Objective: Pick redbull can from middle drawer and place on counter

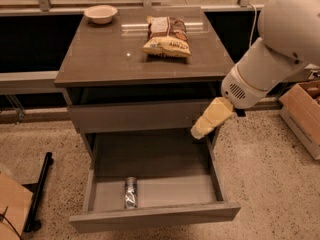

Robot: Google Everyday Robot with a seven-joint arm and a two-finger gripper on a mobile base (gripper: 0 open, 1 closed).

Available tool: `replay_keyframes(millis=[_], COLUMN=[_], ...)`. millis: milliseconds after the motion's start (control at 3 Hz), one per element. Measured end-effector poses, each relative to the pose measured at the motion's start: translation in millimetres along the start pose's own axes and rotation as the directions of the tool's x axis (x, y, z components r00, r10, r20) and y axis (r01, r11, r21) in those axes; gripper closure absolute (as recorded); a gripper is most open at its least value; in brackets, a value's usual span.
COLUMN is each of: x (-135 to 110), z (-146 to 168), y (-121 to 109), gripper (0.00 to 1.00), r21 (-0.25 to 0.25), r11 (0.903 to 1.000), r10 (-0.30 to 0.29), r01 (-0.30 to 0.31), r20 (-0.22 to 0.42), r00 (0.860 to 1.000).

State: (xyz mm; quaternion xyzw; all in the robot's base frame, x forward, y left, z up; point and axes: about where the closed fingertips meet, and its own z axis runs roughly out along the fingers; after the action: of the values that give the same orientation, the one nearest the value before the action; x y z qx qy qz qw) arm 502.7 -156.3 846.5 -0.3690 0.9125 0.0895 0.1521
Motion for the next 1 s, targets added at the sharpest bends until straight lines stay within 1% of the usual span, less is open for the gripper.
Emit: replay_keyframes(millis=[333, 667, 1000], x=[-9, -10, -18], z=[50, 54, 85], y=[1, 1, 1], gripper=[0.0, 0.0, 0.0], r21=[-0.046, -0.052, -0.076], r11=[0.9977, 0.9971, 0.9876], r10=[0.047, 0.053, 0.132], r01=[-0.049, -0.056, -0.137], r20=[-0.054, -0.059, -0.068], r00=[0.997, 0.997, 0.989])
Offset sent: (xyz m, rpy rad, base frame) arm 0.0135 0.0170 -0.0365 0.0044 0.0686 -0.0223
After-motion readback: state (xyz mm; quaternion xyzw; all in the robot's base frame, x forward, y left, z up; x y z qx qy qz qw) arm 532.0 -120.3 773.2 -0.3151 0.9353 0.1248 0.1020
